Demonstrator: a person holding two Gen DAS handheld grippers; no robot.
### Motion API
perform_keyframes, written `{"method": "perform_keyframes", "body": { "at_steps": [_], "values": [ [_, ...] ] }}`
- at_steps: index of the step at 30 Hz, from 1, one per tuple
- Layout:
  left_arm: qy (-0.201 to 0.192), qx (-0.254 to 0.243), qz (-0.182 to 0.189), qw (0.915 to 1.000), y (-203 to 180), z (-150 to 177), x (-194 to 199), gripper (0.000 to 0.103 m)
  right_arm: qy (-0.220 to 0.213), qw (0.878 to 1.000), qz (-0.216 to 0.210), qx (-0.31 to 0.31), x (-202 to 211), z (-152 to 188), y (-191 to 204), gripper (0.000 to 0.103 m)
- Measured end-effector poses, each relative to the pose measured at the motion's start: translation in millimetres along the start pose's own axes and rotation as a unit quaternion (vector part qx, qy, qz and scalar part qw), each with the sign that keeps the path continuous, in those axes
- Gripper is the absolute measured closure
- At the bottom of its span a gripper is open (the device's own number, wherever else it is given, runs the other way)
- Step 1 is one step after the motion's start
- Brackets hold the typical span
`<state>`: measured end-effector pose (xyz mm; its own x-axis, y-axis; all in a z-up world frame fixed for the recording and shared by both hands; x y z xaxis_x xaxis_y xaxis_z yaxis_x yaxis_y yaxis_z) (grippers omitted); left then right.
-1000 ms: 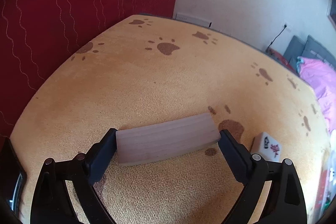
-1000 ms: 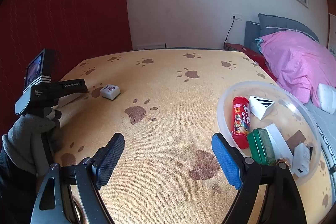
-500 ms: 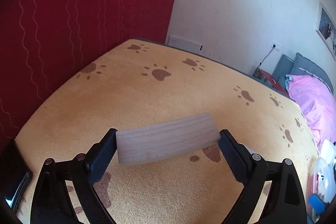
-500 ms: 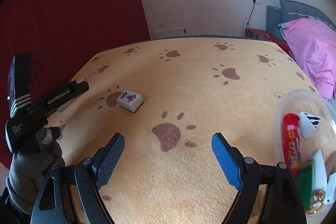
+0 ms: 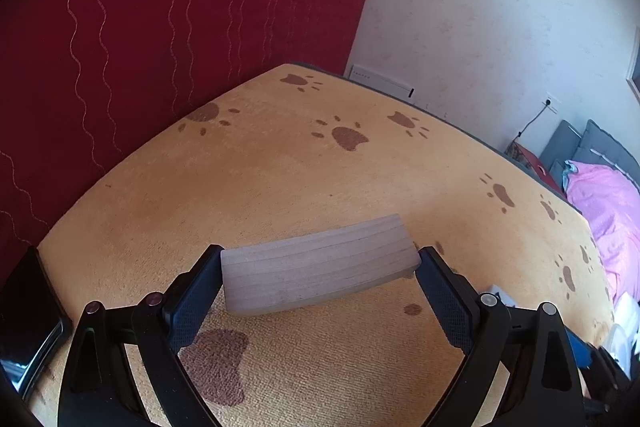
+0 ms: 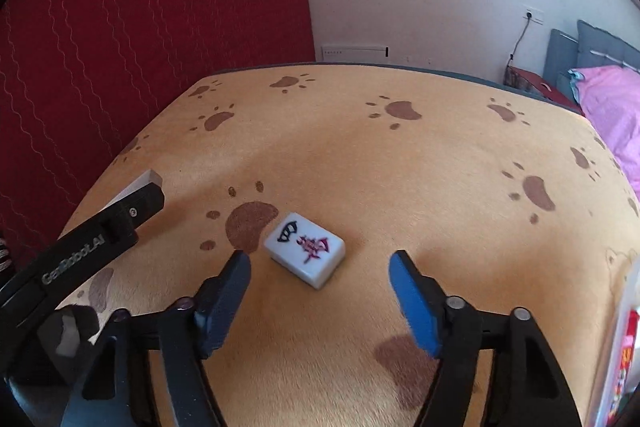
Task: Organize rigid objects
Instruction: 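Grasp the white mahjong tile with the right gripper while the left holds the wooden block, then carry the mahjong tile into the clear bowl and open the right gripper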
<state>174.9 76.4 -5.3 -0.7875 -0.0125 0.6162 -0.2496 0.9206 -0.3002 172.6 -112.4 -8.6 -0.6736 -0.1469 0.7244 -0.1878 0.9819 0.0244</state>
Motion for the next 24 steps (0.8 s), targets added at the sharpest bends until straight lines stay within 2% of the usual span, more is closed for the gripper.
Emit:
{"method": "perform_keyframes", "body": {
  "at_steps": [4, 15, 24],
  "values": [
    [0.005, 0.009, -0.002, 0.9999, 4, 1, -3, 0.008, 0.012, 1.0, 0.001, 0.01, -12, 1, 7, 0.052],
    [0.008, 0.004, 0.003, 1.0, 2, 3, -5, 0.008, 0.01, 1.0, 0.003, -0.002, 0, 11, -3, 0.053],
    [0.008, -0.02, 0.034, 0.9992, -15, 7, -1, 0.008, -0.001, 1.0, 0.004, -0.027, 33, 30, -25, 0.053]
  ]
}}
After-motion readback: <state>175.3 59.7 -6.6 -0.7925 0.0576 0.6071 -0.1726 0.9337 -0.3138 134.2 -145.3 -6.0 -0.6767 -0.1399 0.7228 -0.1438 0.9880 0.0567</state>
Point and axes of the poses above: each gripper's, at about its wrist camera, not at the fingertips, and x roughly against the way its jaws point, y to its left, z to its underside, the point moved 5 cm from there along -x, roughly the way its jaws point, and after that the axes turned 4 degrees about z, right-handed, at the moved point
